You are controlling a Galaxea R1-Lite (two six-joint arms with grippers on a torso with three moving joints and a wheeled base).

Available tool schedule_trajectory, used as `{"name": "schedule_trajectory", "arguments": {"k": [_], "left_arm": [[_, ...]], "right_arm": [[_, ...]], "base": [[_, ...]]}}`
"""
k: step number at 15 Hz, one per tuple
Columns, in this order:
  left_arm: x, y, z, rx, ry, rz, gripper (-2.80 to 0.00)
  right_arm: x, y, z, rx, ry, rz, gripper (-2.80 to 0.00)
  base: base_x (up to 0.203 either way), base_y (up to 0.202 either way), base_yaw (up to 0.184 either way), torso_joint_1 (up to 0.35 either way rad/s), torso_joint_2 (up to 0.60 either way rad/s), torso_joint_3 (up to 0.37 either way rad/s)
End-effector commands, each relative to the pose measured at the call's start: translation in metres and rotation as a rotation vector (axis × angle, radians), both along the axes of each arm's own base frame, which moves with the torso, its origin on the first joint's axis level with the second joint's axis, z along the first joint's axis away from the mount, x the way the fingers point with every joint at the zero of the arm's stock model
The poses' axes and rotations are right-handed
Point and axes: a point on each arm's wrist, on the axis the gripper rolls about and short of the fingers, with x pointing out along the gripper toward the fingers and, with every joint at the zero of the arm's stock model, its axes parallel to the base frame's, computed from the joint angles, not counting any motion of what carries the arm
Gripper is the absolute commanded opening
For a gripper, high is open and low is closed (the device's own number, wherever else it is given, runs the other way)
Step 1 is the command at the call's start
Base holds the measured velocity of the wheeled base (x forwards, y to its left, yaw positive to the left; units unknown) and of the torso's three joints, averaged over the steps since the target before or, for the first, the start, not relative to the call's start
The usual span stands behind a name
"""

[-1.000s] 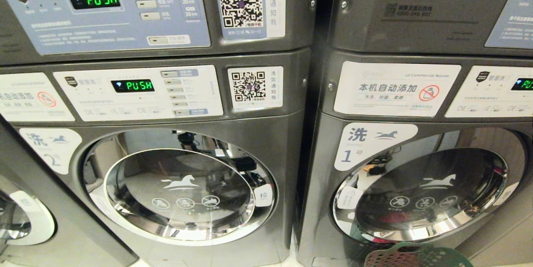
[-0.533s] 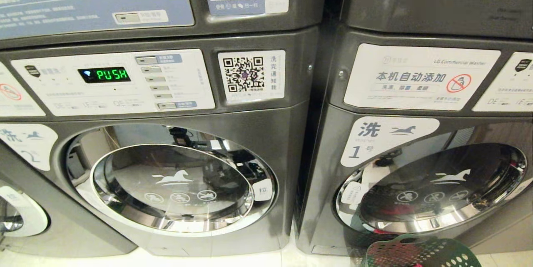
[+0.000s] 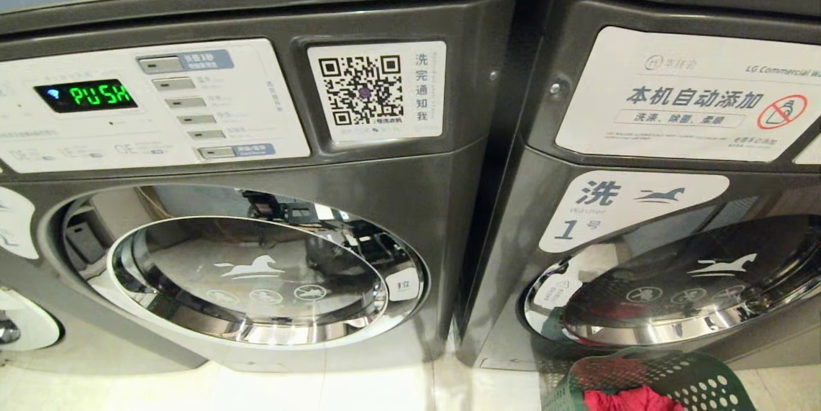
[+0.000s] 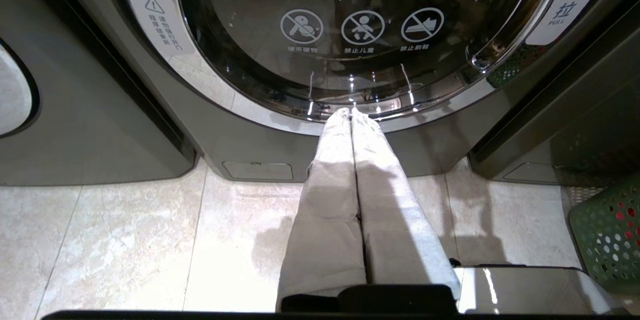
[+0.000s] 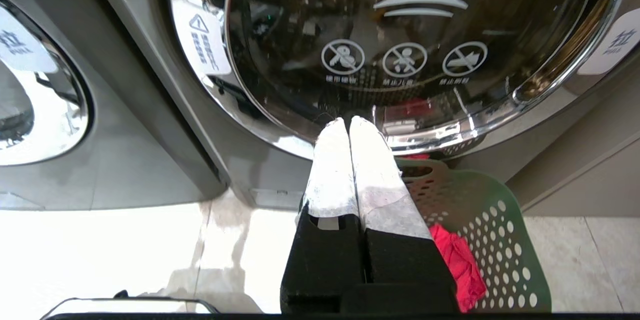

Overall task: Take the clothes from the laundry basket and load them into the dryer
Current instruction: Take the clothes out of the basket

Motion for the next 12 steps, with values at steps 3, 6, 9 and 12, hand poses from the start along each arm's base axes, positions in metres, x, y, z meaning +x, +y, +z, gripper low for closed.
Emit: {"name": "schedule_trajectory", "arguments": {"k": [3,6,9,12], "left_arm": [[0.0,0.0,0.0,0.0,-0.001,0.002,-2.8],[0.0001,0.0,-0.0004,-0.001,0.0,0.002,-2.8],[0.0001,0.0,-0.0004,-0.001,0.0,0.002,-2.8],[0.0001,0.0,-0.0004,-0.001,0.0,0.002,-2.8]], "right_arm": [[0.0,0.0,0.0,0.0,0.0,0.001,-2.8],[0.0,0.0,0.0,0.0,0.0,0.001,-2.8],[0.0,0.0,0.0,0.0,0.0,0.001,-2.8],[0.0,0.0,0.0,0.0,0.0,0.001,-2.8]], "base": [[0.0,0.0,0.0,-0.001,0.0,-0.2],[0.0,0.0,0.0,-0.001,0.0,-0.202],[0.0,0.0,0.0,-0.065,0.19,0.047],[0.0,0.0,0.0,-0.132,0.42,0.28]]}}
